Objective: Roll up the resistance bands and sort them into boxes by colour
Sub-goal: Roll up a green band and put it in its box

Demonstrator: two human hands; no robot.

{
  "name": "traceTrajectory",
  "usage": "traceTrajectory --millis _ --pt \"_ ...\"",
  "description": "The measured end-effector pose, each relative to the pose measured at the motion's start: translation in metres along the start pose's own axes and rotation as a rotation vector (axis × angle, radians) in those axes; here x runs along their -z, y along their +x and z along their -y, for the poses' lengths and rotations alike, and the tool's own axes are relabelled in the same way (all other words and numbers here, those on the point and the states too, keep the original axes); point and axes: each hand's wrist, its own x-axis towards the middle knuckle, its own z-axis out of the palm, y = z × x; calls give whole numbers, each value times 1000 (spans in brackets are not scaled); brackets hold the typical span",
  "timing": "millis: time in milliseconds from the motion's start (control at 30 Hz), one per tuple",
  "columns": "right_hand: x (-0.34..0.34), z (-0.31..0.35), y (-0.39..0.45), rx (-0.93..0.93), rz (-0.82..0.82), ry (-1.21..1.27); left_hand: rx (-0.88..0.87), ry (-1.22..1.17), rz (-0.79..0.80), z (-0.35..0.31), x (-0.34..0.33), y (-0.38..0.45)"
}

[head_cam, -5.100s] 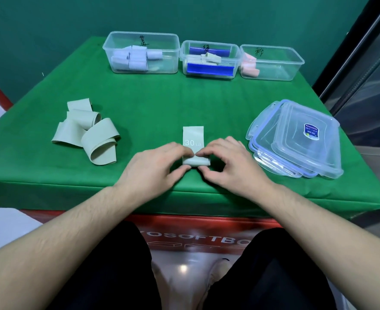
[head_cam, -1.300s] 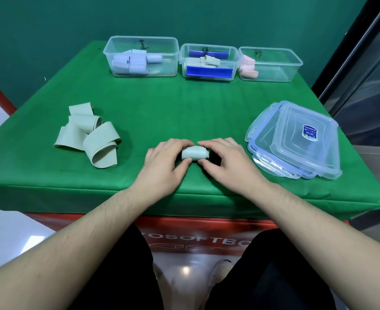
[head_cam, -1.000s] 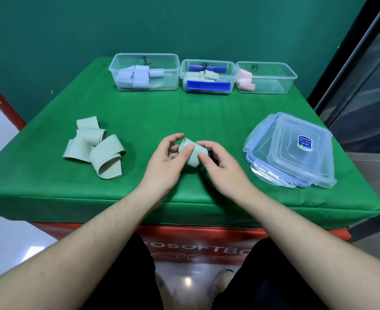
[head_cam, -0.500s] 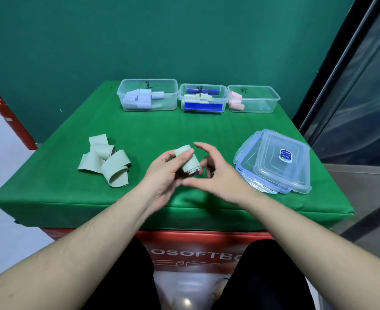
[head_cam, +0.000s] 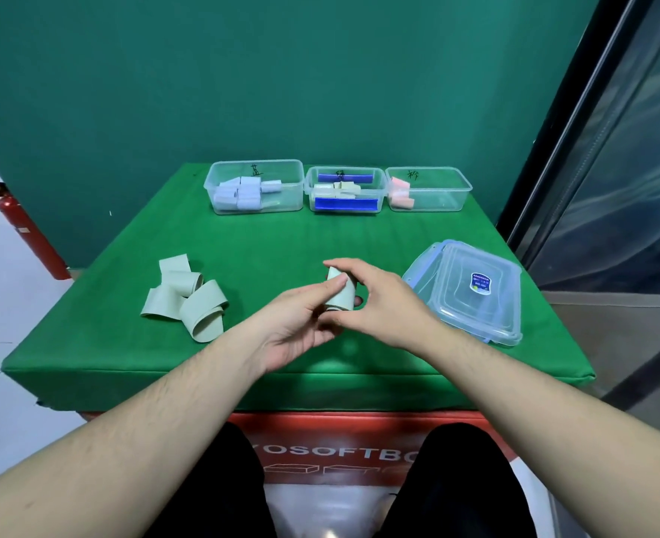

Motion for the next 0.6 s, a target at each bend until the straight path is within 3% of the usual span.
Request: traceTrajectory --millis 233,400,600 --pt "13 -9 23 -108 -58 -31 60 -171 5 -16 -16 24" --pt "24 -30 49 -57 -9 58 23 -107 -113 -29 -18 55" --pt "44 -63 90 -57 149 72 130 18 -196 -54 -1 106"
